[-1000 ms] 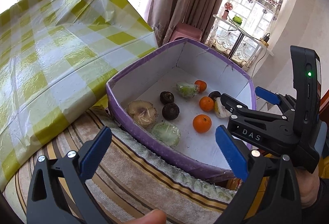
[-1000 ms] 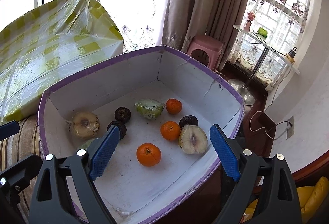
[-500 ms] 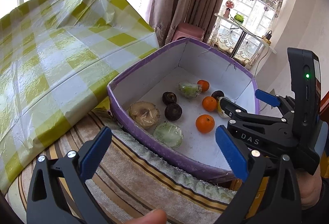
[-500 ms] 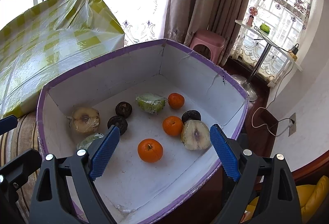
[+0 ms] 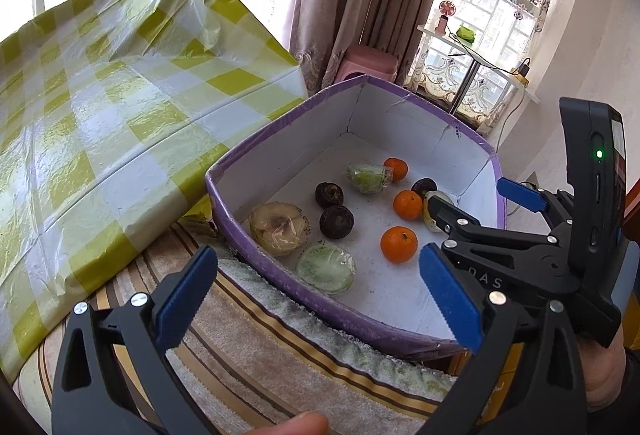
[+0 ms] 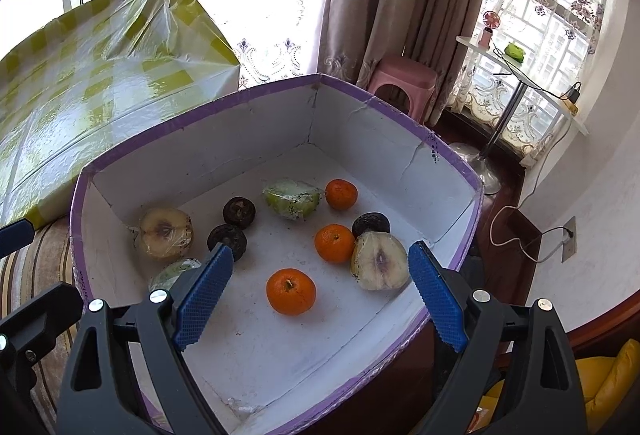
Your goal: Organize fruits
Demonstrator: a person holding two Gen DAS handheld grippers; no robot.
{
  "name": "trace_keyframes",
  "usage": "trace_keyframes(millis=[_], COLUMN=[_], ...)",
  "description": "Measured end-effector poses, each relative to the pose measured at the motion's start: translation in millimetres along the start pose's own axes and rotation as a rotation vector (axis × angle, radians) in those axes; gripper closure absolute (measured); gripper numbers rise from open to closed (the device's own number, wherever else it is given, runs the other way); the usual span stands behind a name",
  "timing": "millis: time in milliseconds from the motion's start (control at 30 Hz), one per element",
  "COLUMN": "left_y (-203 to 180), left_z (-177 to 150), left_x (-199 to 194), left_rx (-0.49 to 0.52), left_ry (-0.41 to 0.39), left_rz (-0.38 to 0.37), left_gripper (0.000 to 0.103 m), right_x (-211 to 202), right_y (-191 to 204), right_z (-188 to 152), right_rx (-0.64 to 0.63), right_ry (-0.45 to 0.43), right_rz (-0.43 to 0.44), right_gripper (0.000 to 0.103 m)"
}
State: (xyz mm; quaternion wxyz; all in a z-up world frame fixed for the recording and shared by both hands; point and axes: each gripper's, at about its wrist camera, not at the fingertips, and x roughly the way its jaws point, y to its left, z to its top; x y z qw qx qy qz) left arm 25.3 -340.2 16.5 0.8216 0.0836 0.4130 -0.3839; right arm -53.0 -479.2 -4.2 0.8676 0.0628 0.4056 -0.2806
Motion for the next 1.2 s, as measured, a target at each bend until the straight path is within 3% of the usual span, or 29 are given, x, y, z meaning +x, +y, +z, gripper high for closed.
trace_keyframes(millis=[667,933,1067,1200], left_y=[-7.6,-16.0,-8.5,17.8], left_z=[2.9,3.5,2.7,-7.7], left_x=[4.6,2.9,-7.7,-39.2], left_rx=[0.009,0.032,0.001,-0.067], left_ry=[0.006,-0.023,-0.04,-0.073], left_rz=[-0.017,-0.062,-0.065,-0.007], left_gripper=[0.002,0.002,0.002,0.002], right_x=[3.0,5.2,-1.2,-9.6], right_y=[-5.7,-14.9,-12.5,7.7], right_z=[-0.9,-0.1,3.8,7.3], right_rx=[0.014,0.054,0.064,0.035], right_ry=[0.005,0.012,-0.009,-0.018], right_rz=[-0.003,0.003,0.025,0.103], right_gripper=[0.017,0.017,0.017,0.017])
